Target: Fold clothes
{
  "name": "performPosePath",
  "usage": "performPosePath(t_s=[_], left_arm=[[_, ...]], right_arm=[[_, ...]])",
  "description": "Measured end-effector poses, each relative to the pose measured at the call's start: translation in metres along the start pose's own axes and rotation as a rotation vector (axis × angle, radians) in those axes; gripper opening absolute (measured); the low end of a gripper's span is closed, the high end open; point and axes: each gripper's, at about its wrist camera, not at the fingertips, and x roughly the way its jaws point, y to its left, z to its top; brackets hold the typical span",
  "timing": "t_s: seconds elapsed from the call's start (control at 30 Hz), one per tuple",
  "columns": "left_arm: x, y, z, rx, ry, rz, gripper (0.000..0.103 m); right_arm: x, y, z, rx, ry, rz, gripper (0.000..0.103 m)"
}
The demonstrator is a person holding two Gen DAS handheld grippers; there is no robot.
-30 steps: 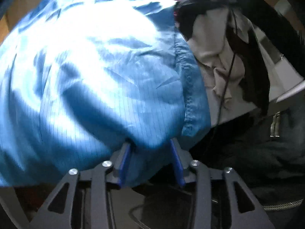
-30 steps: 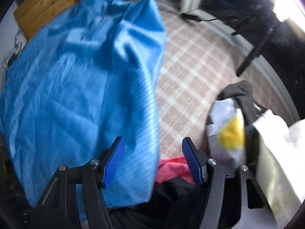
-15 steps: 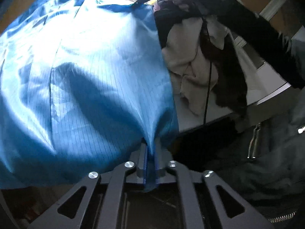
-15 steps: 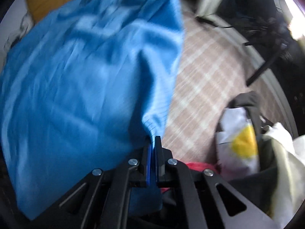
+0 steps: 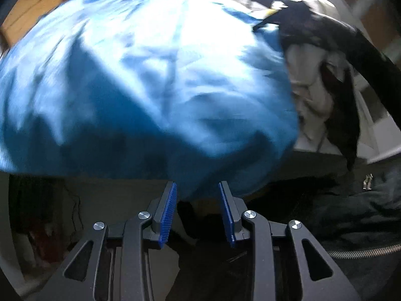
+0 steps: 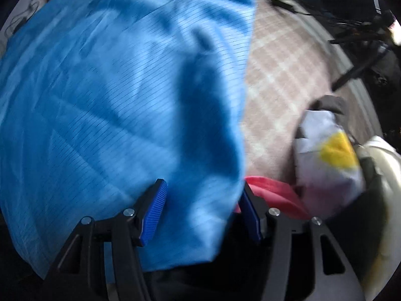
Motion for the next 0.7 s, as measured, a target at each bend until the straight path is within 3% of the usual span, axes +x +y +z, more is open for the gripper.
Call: performPosePath(t_s=[0.07,0.17,0.27,0.33,0.5,0.57,0.67,0.7], left_arm=[[0.003,-0.014,0.006,0.047,-0.014,-0.035,0.034],[0.014,-0.031,0.005,0.061,-0.015,-0.094,0.034],[0.032,-0.030,-0.012,0.034,0.037,-0.092,0.034],[0.038,-0.023,-0.024,0.003,0.061,-0.085,0.034],[0.032,-0.008,-0.042,-0.054,0.036,-0.064,0.034],[0.028,-0.017,-0.046,-0.034,0.006,-0.062,0.034],[0.025,-0.025,-0.051,0.035,-0.021,-0.053,0.036],[0.028,-0.030,-0.053,0.051,-0.021,-0.048,0.036]], right_arm=[[-0.003,0.004,0.001,0.001,-0.012,0.057,0.009],[-0.014,-0.001,0.002,0.035,-0.057,0.082,0.006],[-0.025,-0.021,0.001,0.136,-0.107,0.092,0.006],[-0.026,-0.026,0.000,0.157,-0.108,0.092,0.006],[-0.016,-0.013,-0.011,0.113,-0.055,0.059,0.006],[-0.015,-0.002,-0.017,0.075,-0.032,0.069,0.011],[-0.020,0.004,-0.024,0.067,-0.039,0.067,0.048],[-0.024,0.003,-0.026,0.077,-0.052,0.062,0.054]])
